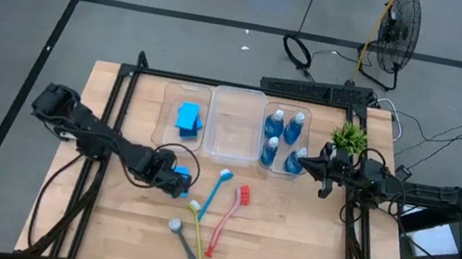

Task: Pick & Place Kitchen Sink Supplies
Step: Put the blue sponge wipe into the left transparent bin

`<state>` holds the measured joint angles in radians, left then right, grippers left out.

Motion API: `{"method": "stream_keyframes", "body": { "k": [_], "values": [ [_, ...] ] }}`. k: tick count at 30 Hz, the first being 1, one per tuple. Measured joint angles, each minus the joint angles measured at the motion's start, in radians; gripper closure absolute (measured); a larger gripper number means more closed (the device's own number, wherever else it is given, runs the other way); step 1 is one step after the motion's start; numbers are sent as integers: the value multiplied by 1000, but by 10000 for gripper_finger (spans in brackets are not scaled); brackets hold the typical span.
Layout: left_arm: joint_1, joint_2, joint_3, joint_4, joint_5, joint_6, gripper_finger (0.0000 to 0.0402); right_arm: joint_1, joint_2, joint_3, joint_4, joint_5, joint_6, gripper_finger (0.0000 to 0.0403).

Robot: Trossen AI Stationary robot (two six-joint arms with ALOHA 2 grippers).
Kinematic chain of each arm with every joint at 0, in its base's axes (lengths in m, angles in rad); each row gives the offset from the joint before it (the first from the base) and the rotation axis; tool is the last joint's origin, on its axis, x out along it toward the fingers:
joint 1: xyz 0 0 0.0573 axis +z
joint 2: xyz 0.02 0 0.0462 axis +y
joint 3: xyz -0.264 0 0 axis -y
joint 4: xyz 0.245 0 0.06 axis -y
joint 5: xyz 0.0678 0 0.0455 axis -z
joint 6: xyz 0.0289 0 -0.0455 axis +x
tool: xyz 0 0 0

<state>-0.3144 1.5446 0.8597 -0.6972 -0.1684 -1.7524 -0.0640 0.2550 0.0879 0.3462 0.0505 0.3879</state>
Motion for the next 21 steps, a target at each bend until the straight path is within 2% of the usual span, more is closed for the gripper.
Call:
{"method": "stream_keyframes", "body": {
  "k": [21],
  "values": [
    [12,13,0,-5,-43,0,247,0,0,0,0,0,12,399]
  ]
}}
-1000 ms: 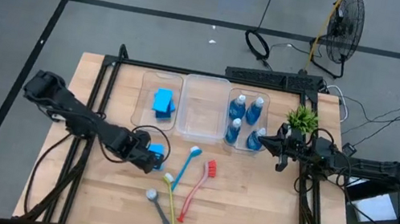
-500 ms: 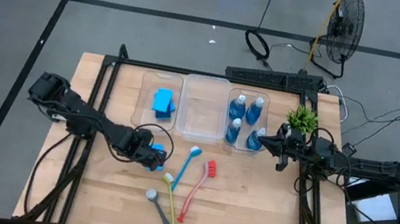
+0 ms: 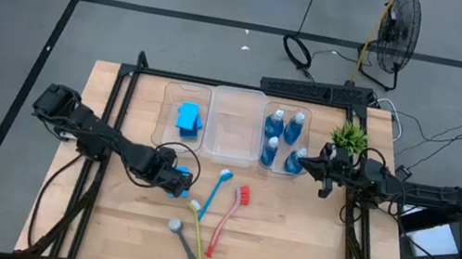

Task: Pick & Place Kitchen Sink Supplies
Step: Put the blue sponge wipe into the left transparent bin

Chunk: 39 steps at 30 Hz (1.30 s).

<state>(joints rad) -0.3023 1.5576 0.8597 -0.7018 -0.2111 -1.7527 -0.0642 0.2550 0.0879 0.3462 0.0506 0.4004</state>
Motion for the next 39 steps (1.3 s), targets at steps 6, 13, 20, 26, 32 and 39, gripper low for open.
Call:
{"method": "stream_keyframes", "body": {
  "k": [6,13,20,26,32,39],
  "values": [
    [0,75,0,27,51,-8,247,0,0,0,-1,2,-2,399],
    [1,157,6,119,81,-11,247,0,0,0,-15,3,-1,399],
    [0,148,2,131,94,-29,296,0,0,0,-18,1,3,399],
    [-2,147,2,103,103,-61,390,0,0,0,-18,1,3,399],
    [-8,143,2,78,103,-59,395,0,0,0,-19,1,3,399],
    [-53,66,-6,-1,70,-93,398,0,0,0,-19,1,3,399]
  ]
}}
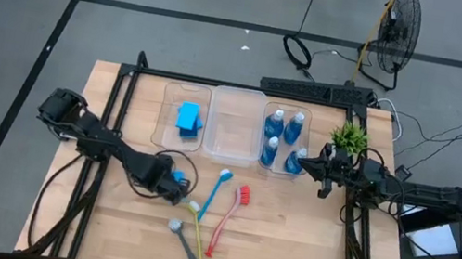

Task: Pick & Place Kitchen Sink Supplies
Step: Put the blue sponge wipe into the left transparent bin

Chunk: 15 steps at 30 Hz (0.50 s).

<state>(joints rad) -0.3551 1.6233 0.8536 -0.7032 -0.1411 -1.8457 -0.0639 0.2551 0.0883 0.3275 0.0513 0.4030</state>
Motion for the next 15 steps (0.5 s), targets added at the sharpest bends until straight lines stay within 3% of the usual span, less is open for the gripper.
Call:
{"method": "stream_keyframes", "body": {
  "k": [9,15],
  "values": [
    [-75,-156,2,-167,-66,-68,400,0,0,0,0,0,-3,399],
    [-152,-265,4,-167,-191,61,400,0,0,0,-3,0,-3,399]
  ]
}}
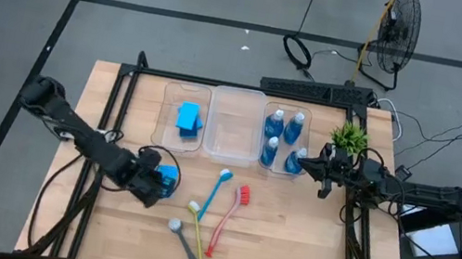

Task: Pick & Place Kitchen Sink Supplies
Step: Put the blue sponge wipe into the left transparent bin

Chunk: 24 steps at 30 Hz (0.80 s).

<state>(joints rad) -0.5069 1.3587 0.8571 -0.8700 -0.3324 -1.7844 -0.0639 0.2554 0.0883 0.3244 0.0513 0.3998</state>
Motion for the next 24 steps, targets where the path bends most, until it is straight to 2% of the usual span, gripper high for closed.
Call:
{"method": "stream_keyframes", "body": {
  "k": [4,7,15,19,24],
  "values": [
    [-72,-55,0,2,-125,164,401,0,0,0,-1,0,0,399],
    [-125,-89,0,4,-177,249,401,0,0,0,-1,0,0,399],
    [-220,-149,1,60,-257,284,401,0,0,0,-1,0,0,399],
    [-252,-184,1,260,-339,436,401,0,0,0,-1,0,0,399],
    [-277,-252,2,578,-449,787,401,0,0,0,-1,0,0,399]
  ]
}}
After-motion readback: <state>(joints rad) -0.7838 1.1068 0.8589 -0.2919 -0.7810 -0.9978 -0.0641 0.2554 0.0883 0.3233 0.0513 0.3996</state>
